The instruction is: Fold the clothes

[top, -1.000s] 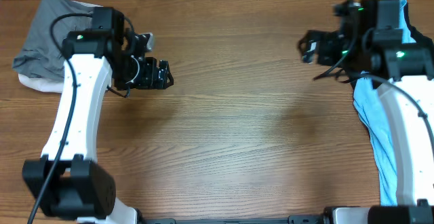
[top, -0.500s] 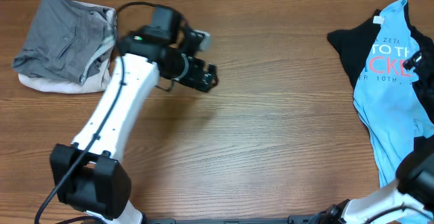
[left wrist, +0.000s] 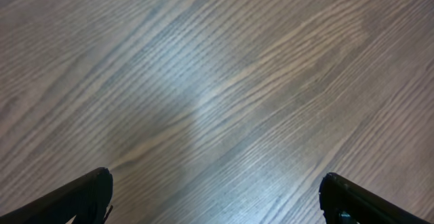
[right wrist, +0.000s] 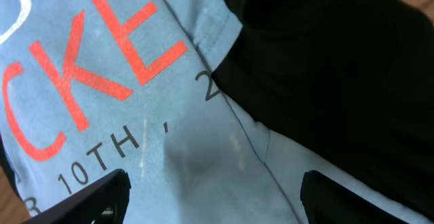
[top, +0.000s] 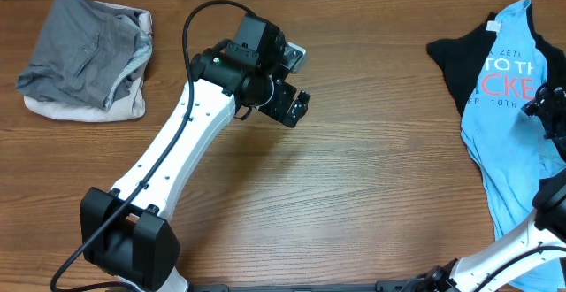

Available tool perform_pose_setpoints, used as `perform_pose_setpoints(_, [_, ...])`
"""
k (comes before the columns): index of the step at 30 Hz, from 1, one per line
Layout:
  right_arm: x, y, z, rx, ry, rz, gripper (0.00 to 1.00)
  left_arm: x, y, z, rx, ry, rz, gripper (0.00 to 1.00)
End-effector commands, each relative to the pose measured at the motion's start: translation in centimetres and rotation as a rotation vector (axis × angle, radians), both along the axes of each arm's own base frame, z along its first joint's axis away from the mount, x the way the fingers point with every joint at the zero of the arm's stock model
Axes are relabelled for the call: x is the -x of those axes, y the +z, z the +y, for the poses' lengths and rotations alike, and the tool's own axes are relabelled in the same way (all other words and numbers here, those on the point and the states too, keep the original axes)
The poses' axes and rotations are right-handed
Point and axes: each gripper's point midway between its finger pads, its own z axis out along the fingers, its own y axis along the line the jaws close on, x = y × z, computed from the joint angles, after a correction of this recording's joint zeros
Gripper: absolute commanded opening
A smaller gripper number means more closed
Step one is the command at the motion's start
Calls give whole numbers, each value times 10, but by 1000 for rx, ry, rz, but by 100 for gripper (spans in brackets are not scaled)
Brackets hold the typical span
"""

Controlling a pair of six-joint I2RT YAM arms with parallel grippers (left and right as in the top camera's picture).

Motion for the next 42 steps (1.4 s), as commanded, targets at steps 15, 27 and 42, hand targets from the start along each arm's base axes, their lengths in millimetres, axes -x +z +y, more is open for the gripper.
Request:
perform_pose_setpoints(15, [-2,-18,-5,15,42,23,47,-20,17,2,-8,20,-108,100])
perform_pose_setpoints(27, [11,-21,-25,48,-4,38,49,-24,18,1,-4,22,-123,100])
perform_pose_setpoints(42, [18,-43,-4,-12,5,53,4,-23,18,2,-5,22,-122,100])
